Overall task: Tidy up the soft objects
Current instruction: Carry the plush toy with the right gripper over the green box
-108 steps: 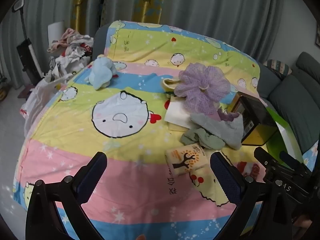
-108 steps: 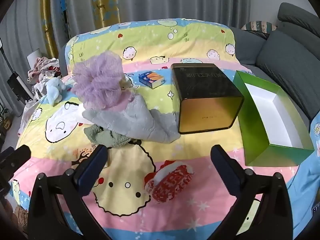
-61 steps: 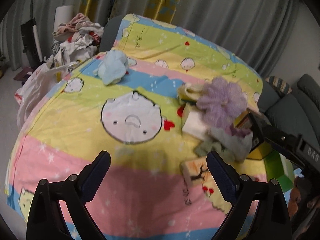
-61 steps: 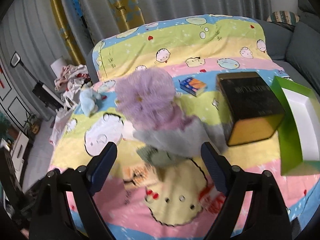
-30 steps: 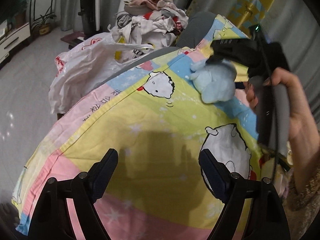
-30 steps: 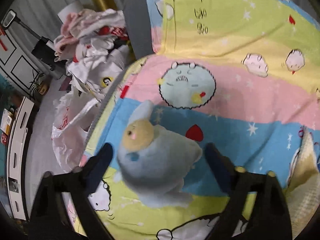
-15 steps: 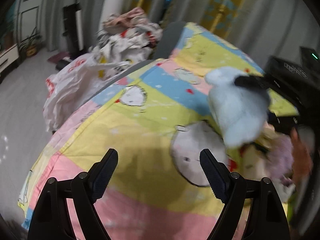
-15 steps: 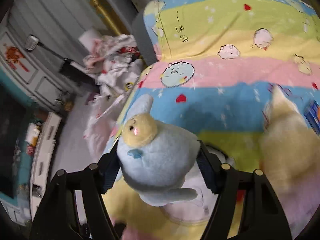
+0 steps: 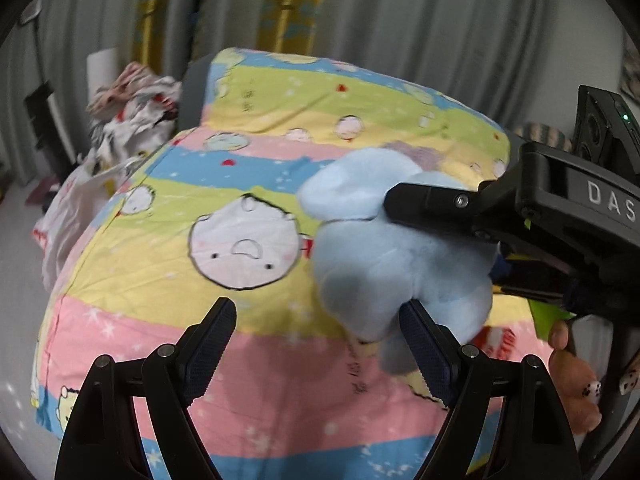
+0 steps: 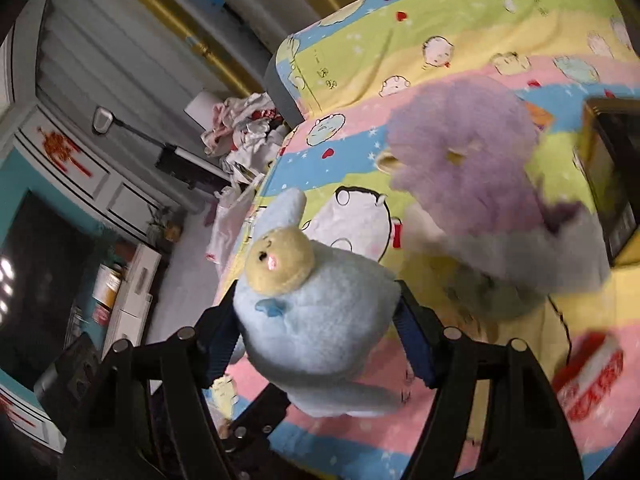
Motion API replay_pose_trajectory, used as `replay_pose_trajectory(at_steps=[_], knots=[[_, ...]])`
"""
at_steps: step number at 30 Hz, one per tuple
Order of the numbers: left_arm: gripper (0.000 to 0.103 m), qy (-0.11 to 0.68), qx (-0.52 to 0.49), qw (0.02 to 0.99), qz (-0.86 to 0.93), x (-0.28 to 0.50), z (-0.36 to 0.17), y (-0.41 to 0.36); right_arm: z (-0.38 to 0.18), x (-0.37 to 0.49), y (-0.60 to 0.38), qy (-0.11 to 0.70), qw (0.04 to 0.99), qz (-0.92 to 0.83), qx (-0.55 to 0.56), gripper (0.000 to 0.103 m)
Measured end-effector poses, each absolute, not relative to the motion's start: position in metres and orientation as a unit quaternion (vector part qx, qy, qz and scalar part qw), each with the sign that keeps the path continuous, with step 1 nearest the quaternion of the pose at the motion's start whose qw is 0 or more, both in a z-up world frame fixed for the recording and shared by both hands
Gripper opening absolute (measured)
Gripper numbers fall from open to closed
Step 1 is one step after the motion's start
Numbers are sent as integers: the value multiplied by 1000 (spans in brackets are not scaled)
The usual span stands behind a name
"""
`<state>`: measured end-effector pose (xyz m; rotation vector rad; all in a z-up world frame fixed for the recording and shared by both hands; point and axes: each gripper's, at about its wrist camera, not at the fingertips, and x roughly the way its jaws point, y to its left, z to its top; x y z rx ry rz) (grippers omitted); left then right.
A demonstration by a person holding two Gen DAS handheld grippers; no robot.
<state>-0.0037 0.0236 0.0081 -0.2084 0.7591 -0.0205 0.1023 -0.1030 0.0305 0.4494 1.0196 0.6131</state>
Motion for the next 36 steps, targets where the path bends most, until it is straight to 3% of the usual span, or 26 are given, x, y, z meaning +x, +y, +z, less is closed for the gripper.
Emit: replay_pose_trajectory(at_steps=[8, 10, 15, 36], knots=[[72, 357, -63, 930, -64, -12, 25, -28, 44, 76, -155, 438, 823, 265, 245, 70], [63, 353, -60, 930, -84, -11, 29, -40, 49, 72, -168, 427, 828, 260, 253, 70], [54, 340, -33, 932, -125, -7, 39, -77, 56, 61, -209, 397, 845, 234, 272, 70], [52, 317, 58, 881, -346, 69, 51, -274, 61, 33, -411, 261, 881, 8, 395, 71]])
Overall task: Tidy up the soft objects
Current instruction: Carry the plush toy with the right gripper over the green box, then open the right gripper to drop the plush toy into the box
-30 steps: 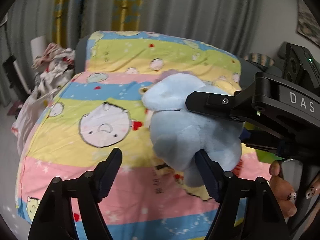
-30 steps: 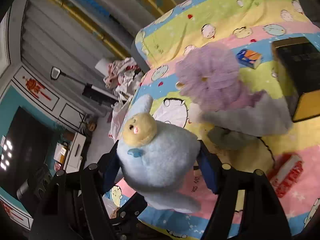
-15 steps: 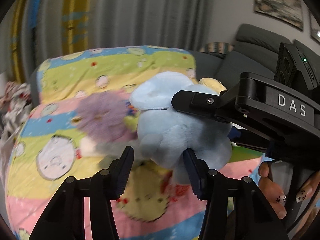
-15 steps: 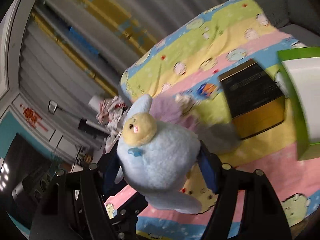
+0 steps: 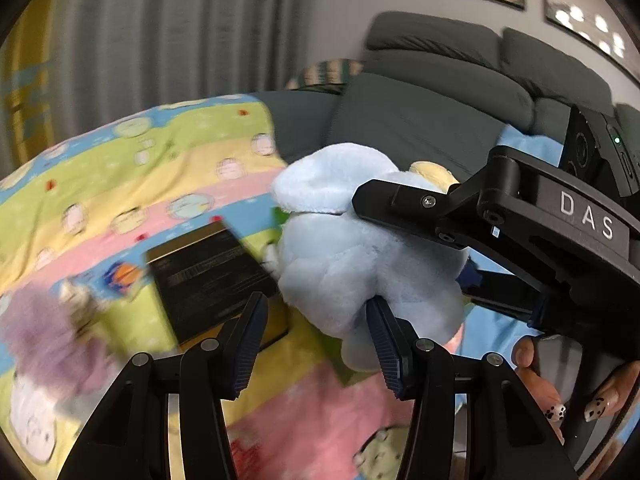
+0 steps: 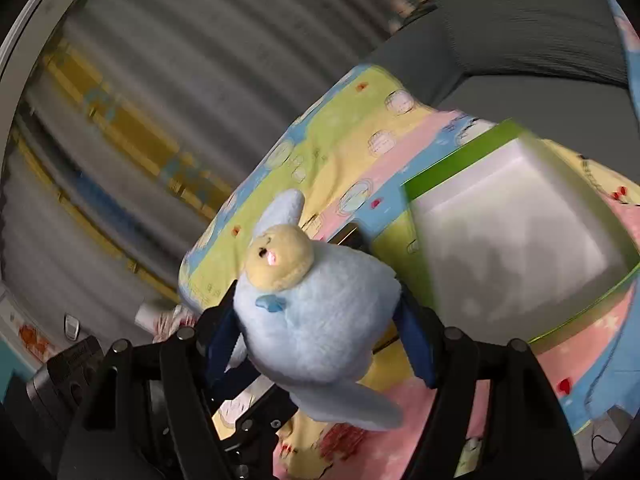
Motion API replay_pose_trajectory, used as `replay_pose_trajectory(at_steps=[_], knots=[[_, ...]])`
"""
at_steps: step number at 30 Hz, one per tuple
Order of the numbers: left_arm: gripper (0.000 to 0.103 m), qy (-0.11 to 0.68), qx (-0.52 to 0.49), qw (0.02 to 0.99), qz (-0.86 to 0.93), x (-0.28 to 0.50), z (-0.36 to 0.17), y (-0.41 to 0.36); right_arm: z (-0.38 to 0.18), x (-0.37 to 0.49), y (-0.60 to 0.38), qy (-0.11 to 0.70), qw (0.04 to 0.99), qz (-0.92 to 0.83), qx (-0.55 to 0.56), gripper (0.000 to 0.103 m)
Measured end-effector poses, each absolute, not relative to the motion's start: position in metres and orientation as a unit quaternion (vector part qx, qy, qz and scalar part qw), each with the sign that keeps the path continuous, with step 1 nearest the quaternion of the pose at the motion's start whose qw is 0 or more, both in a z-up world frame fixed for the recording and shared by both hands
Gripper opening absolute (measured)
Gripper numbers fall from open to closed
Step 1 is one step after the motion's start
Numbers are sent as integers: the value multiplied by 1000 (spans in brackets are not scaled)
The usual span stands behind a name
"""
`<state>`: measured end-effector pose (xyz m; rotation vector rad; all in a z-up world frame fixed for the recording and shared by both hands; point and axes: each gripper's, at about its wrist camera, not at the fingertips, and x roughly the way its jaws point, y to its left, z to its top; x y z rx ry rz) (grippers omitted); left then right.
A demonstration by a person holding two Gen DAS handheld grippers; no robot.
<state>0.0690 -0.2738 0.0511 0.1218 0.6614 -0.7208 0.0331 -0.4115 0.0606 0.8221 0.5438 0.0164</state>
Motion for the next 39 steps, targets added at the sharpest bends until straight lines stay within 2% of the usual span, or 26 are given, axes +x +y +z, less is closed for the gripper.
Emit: replay_pose_trajectory(at_steps=[12, 15, 18, 20, 21, 28, 34, 39], knots=[[53, 391, 69, 832, -388, 100, 10, -351, 16, 33, -466, 262, 843, -129, 451, 71], [53, 392, 82, 836, -376, 101, 5, -350, 4, 39, -469, 270, 839, -129, 455, 75], [53, 389, 69, 843, -366, 102, 9, -335, 0, 45, -470, 277, 843, -142, 438, 84], [53, 398, 63, 844, -355, 107, 10, -326, 4, 46, -469, 263, 845, -166, 436, 99], [53, 402, 58, 844, -350, 108, 13, -316, 6, 46, -468, 258, 846, -172, 433, 103], [53, 396, 6, 864, -312, 100, 30, -245, 17, 60, -442, 272, 862, -233, 358, 102], [53, 402, -25, 880, -252, 94, 31, -180, 4, 99, -405, 306, 879, -301, 207, 102], [53, 394, -39, 895, -206, 88, 33, -135, -6, 103, -402, 318, 875, -329, 158, 100]])
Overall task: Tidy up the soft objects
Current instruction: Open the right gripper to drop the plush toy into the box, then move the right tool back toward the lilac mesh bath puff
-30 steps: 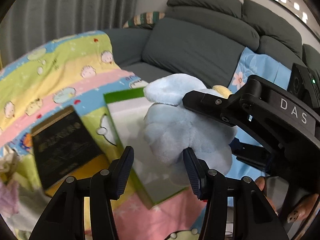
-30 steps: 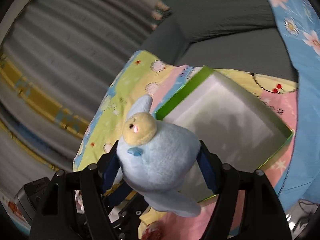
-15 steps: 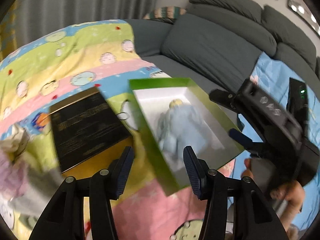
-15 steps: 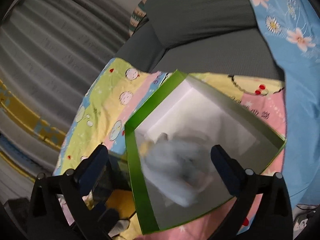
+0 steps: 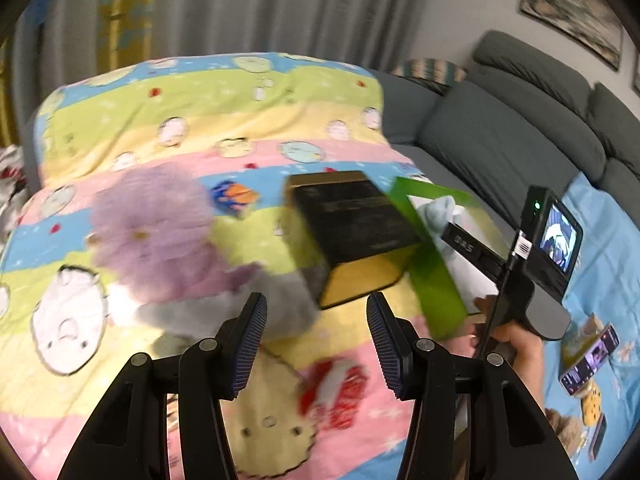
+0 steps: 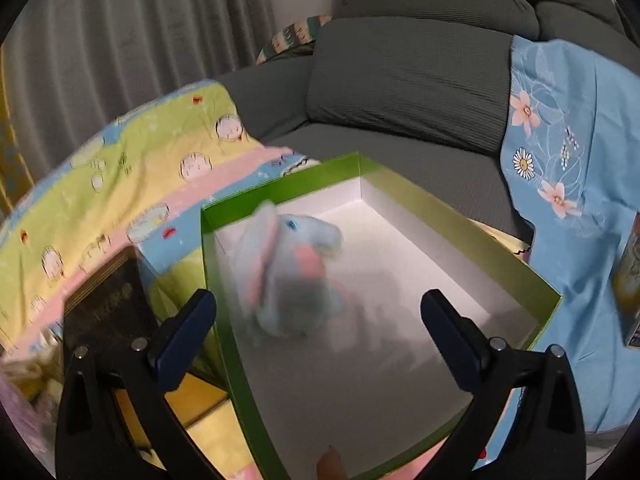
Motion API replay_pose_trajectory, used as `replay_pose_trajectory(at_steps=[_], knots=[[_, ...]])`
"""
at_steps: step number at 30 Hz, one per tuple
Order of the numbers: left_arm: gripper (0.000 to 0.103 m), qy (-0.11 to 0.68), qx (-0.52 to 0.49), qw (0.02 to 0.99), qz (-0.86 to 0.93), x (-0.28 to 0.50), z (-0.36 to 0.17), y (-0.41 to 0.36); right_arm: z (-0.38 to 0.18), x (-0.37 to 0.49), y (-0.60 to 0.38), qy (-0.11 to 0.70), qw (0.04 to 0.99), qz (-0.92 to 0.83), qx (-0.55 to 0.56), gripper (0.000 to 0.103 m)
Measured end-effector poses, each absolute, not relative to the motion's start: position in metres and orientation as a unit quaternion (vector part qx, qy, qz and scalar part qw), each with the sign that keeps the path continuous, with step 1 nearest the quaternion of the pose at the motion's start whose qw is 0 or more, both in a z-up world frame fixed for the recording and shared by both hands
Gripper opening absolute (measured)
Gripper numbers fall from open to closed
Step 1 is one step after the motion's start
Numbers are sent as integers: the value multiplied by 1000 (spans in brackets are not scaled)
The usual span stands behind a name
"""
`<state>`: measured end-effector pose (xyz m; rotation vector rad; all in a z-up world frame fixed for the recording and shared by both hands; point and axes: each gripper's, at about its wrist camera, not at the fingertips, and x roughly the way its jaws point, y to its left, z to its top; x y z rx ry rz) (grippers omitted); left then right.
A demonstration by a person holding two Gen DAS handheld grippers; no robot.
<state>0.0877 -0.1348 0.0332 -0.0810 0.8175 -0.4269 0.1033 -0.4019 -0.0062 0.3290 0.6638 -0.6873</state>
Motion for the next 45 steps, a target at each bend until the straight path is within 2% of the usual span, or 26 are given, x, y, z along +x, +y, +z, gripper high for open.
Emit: replay_pose_trajectory(at_steps=[5, 11, 15, 20, 28, 29, 31, 32, 39, 45], knots=[[53, 403, -69, 894, -183, 86, 25, -106, -10, 106, -406, 329, 877, -327, 123, 101], [53, 415, -86, 887, -182, 84, 16, -93, -12, 98, -412, 329, 890, -282, 138, 98], [53, 416, -92, 886, -185, 84, 15, -92, -12, 95, -400, 336, 900, -266, 81, 99], [53, 420, -93, 883, -191, 82, 12, -94, -10, 86, -399, 335, 906, -253, 62, 99], [53, 417, -100, 885, -182, 72, 12, -82, 14, 74, -371, 341, 921, -185, 27, 102], [54, 416, -99, 886, -179, 70, 13, -80, 20, 71, -364, 341, 922, -182, 23, 102], [69, 413, -97, 889, -169, 66, 14, -73, 31, 65, -353, 341, 923, -176, 28, 102], [72, 411, -99, 891, -164, 63, 13, -68, 36, 62, -348, 343, 924, -169, 33, 102], [73, 414, -121, 893, -126, 50, 4, -30, 65, 40, -296, 343, 935, -55, 74, 102], [73, 417, -143, 893, -90, 42, -10, 3, 60, 52, -250, 369, 915, 79, 141, 102]])
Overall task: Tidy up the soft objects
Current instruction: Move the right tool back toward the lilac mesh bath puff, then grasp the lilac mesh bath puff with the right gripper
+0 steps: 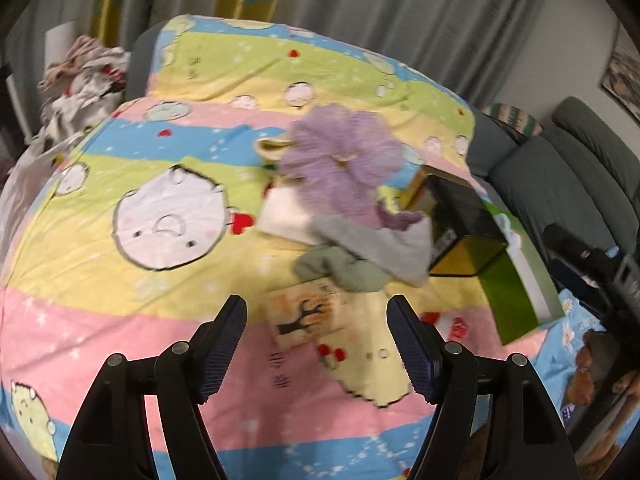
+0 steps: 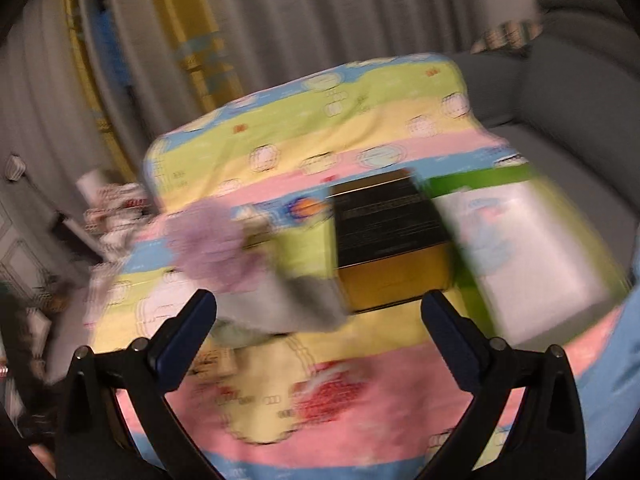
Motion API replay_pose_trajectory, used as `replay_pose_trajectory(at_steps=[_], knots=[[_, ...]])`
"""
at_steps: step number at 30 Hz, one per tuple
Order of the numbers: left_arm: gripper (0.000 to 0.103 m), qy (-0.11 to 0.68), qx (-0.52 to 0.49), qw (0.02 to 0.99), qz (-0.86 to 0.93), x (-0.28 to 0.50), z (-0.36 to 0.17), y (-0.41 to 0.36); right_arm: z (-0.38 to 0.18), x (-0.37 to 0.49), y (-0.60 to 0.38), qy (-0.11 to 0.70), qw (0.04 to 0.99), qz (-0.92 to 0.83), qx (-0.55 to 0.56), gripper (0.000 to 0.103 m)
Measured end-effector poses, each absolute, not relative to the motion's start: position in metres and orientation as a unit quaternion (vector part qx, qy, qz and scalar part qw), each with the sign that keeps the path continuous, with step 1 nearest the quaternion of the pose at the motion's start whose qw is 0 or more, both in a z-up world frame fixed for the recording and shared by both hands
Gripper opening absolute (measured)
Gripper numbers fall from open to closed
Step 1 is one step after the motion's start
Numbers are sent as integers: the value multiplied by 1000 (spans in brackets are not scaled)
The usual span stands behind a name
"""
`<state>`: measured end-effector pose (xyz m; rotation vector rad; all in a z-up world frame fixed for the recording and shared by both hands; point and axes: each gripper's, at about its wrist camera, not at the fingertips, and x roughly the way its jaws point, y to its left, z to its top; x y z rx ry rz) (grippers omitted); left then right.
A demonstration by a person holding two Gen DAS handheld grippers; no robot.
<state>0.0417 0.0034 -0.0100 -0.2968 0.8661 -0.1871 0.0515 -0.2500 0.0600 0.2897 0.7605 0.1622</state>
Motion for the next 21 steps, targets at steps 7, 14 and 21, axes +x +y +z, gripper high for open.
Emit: replay_pose_trajectory(at_steps=[7, 14, 21], knots=[[73, 422, -155, 891, -62, 44, -24, 32, 48, 110, -202, 402, 888, 145, 170, 101], [73, 427, -169, 887, -51, 52, -34, 51, 15, 194, -166, 437, 872, 138, 172, 98], [73, 435, -184, 880, -55, 58, -42, 57, -9, 206, -158, 459, 855, 159, 180, 30]])
